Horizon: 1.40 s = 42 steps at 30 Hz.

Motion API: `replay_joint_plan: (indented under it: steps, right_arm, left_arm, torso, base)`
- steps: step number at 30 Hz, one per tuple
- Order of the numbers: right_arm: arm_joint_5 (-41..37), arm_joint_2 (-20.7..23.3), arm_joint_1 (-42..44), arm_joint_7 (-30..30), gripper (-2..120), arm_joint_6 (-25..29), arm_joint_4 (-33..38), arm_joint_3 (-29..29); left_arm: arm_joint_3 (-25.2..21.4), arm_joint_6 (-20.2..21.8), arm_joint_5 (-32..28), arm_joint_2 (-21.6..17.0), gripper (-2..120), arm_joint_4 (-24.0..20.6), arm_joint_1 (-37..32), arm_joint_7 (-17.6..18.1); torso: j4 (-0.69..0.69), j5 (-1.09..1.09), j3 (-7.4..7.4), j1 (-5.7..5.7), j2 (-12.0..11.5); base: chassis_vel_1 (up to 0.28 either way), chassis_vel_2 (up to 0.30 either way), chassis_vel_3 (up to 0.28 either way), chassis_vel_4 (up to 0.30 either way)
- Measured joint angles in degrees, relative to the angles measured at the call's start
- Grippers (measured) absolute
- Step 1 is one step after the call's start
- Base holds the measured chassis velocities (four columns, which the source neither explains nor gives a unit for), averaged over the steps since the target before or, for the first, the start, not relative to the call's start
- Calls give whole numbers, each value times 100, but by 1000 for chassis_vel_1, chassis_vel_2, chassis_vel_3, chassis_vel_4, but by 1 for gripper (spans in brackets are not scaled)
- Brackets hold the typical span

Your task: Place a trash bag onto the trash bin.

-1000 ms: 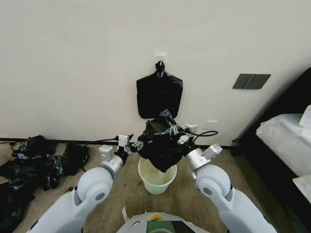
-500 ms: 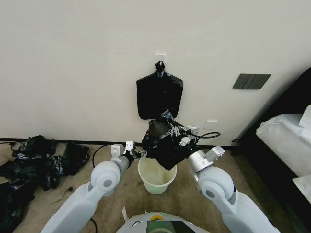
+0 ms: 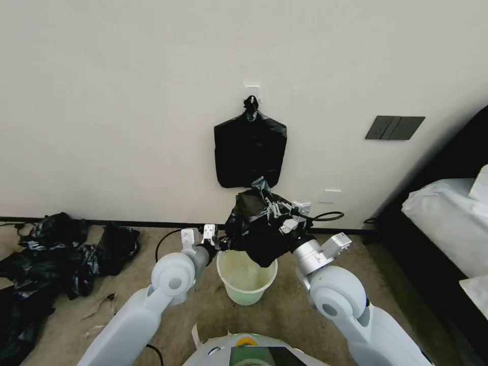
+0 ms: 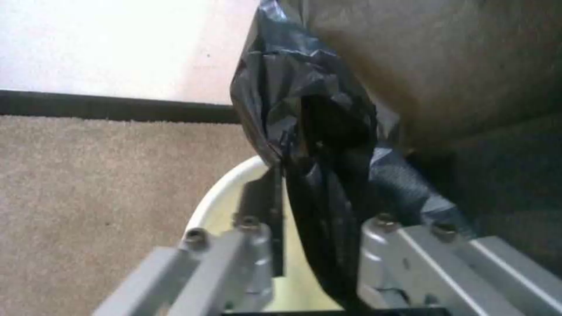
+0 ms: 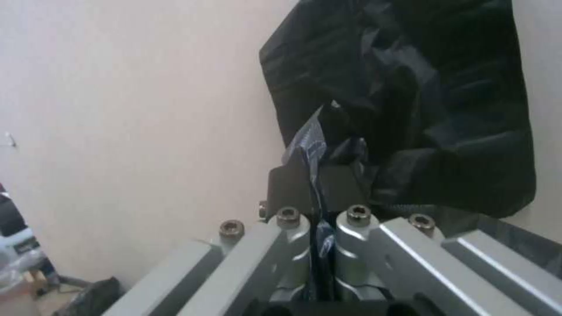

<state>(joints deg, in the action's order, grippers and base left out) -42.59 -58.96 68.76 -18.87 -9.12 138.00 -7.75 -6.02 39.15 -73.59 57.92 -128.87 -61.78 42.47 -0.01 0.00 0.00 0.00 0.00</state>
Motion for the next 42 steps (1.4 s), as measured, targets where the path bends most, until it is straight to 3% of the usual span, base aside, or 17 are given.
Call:
replay_joint_plan:
  steps: [4,15,23,31,35,42]
  right_arm:
    - [-86,-102,67,-11,0,51,18,31]
    - [-253,-620,466,-140,0,229,-75,188]
    - [-42,-1116,1033,-223,0,378,-350,350]
    - [160,-1241,1434,-350,0,619,-628,278]
    - [410,-1275,1717,-648,0,757,-796,235]
    - [707,-1367,1892,-1140,0,797,-967,307]
  left_arm:
    - [-28,-194,95,-12,0,-42,-34,-49]
    - [-617,-704,435,-601,0,-974,-364,-315]
    - [-605,-728,704,-520,0,-991,-597,-342]
    - [-275,-800,1035,-123,0,-631,-756,-416]
    - [20,-875,1347,311,0,-228,-966,-483]
    - [217,-1019,1687,585,0,18,-1110,-534]
  torso:
    - [0,-1,0,0,0]
    - [1,0,0,0,0]
    - [1,0,0,0,0]
    - [1,1,-1,0,0]
    - [0,0,-1,0,0]
    - [0,1,0,0,0]
  base:
    - [0,0,0,0]
    - [0,0,0,0]
    - [0,0,0,0]
    - [0,0,0,0]
    - [0,0,0,0]
    - [0,0,0,0]
